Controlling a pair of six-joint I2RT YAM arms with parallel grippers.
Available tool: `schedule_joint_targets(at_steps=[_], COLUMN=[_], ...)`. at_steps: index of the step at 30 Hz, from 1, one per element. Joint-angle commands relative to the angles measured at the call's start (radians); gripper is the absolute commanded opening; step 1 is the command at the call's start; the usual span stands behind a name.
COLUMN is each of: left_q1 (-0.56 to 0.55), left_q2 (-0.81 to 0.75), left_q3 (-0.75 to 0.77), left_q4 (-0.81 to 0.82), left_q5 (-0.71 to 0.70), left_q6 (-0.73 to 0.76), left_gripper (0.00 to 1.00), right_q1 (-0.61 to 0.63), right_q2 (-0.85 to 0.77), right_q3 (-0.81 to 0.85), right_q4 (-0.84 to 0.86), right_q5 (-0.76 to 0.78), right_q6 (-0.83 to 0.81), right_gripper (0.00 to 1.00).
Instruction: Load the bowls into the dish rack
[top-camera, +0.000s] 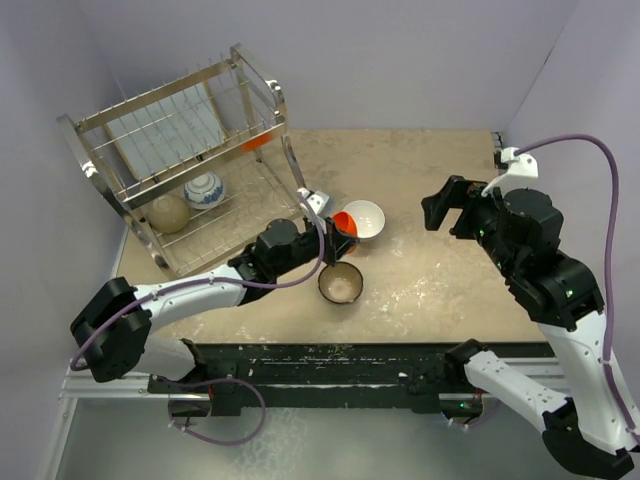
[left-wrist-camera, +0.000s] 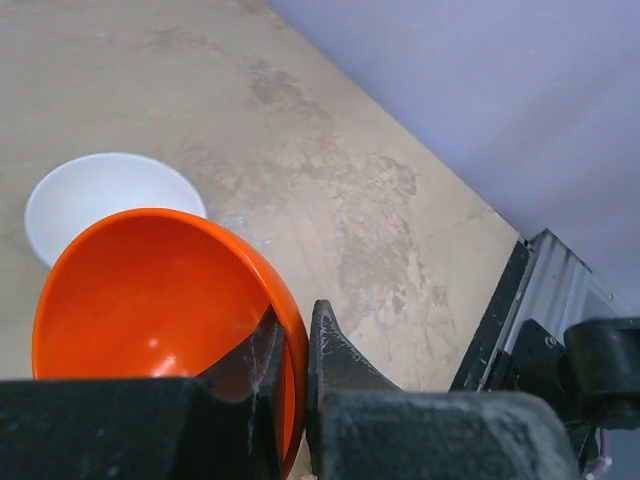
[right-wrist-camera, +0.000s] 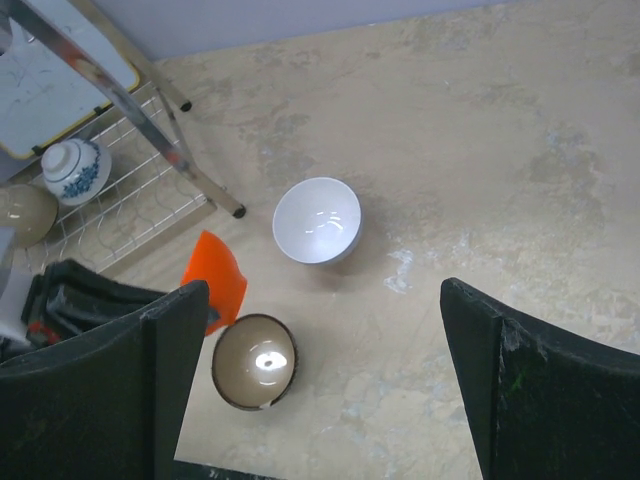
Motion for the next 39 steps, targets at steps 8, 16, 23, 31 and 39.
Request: schedule_joint_targets(at_steps=[8,16,23,31,39], left_q1=[0.287,0.450,0.608,0.701,0.726], left_q2=[-0.094,-0.120,-0.080,0.111,0.256], left_q3=[-0.215,-0.263,-0.225,-0.244,-0.213], left_q4=[0.410,0.486,0.449,0.682,0.853], left_q5=[0.113,0.122,0.137,0.174,0.184], left_q6=[-0.371,-0.466,-0.564,-0.707,-0.761], left_gripper=[0.00,0.00,0.00,0.00,0.00], right_q1=[-0.004,-0.005,-0.004,-0.005,-0.005], right_q2=[-0.019,-0.010,0.002,0.015,0.026], right_q3=[-0.017,-0.033,-0.047,-0.052,-0.082], right_q4=[0.026,0.019,0.035,0.048,0.071], right_q5=[-0.108,-0.134,-0.173,-0.159,-0.139], right_q6=[-0.013,-0.026,-0.035,-0.048,-0.060], right_gripper=[0.99,0.98,0.98,0.99,0.99])
